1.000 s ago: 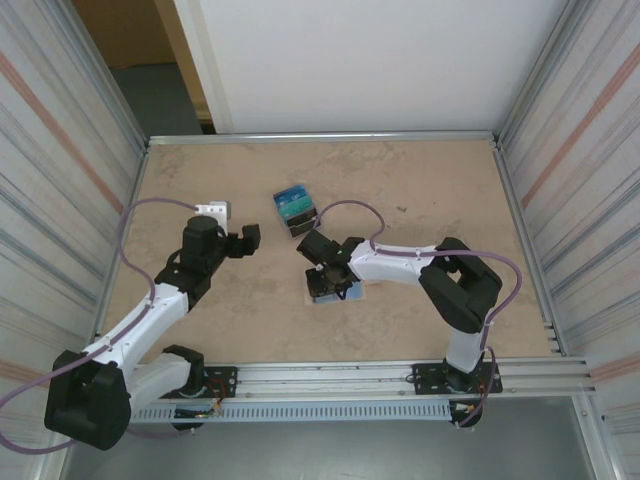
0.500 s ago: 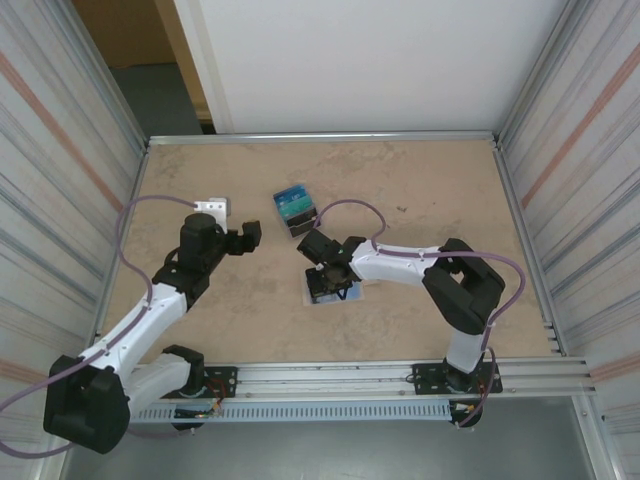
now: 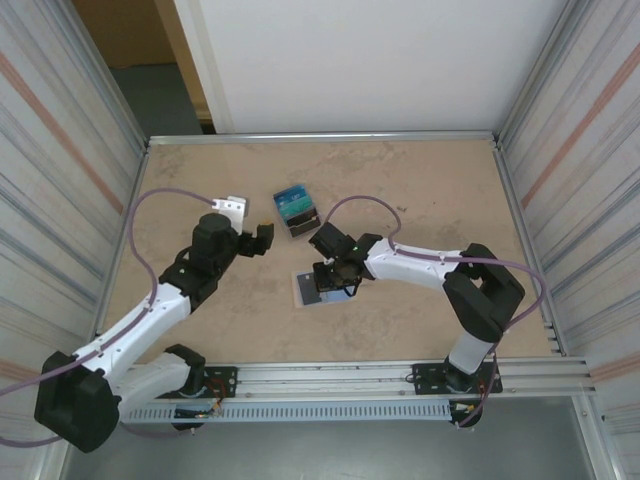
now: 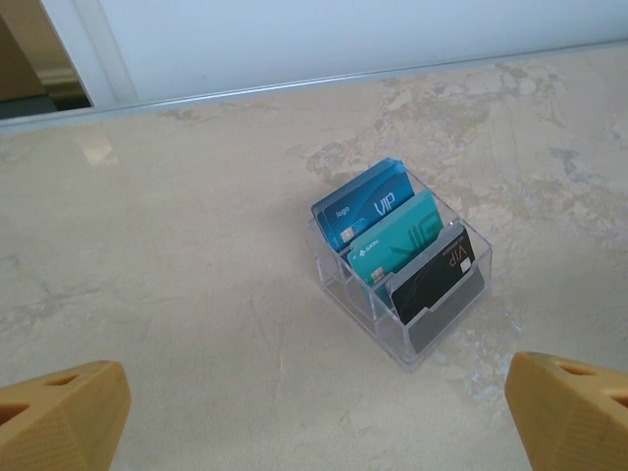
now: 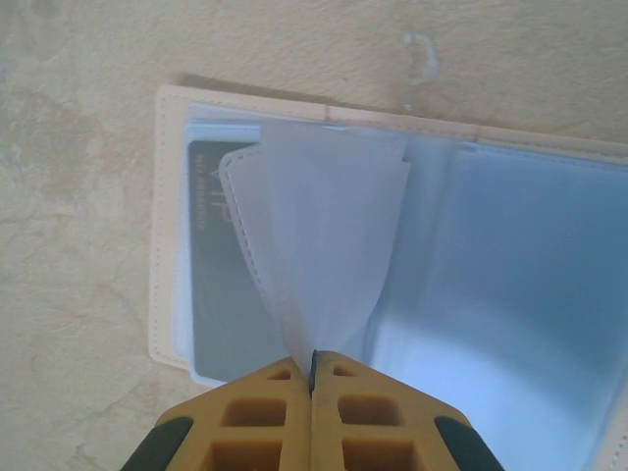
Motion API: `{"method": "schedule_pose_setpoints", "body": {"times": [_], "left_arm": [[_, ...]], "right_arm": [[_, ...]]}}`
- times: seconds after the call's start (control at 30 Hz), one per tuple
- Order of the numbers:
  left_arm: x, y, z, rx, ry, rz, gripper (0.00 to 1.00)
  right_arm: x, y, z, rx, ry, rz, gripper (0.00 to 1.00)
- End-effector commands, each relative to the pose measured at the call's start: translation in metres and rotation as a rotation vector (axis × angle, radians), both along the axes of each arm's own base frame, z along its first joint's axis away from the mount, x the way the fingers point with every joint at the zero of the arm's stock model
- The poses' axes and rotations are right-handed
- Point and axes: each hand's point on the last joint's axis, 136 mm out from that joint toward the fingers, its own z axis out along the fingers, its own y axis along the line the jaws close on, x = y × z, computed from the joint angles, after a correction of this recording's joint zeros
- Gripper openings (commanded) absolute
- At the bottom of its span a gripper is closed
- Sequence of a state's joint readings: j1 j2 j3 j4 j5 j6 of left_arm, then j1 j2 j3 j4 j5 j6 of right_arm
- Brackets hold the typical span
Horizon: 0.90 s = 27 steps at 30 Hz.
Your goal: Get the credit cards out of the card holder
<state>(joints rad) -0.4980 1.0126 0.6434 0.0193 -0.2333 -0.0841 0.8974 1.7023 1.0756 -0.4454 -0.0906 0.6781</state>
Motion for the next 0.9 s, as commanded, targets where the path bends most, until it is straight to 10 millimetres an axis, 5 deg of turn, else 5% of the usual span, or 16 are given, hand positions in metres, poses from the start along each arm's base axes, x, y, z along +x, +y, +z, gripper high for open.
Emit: {"method": "schedule_pose_setpoints", "body": {"times": [0.0, 0.47, 0.87], "left_arm": [[0.004, -0.001, 0.012, 0.095, -0.04, 0.013, 0.99], [-0.002, -0.027, 0.003, 0.209, -0.031, -0.06, 0.99], [-0.032, -0.049, -0.04, 0.32, 0.049, -0.132, 0.99]], "right_arm": [[-0.001, -0.004, 0.012, 0.045, 0.006, -0.03, 0.02], [0.006, -0.04, 0.011, 0.049, -0.003, -0.113, 0.13], [0.015, -0.08, 0.0, 0.001, 0.006, -0.205, 0.24]]}}
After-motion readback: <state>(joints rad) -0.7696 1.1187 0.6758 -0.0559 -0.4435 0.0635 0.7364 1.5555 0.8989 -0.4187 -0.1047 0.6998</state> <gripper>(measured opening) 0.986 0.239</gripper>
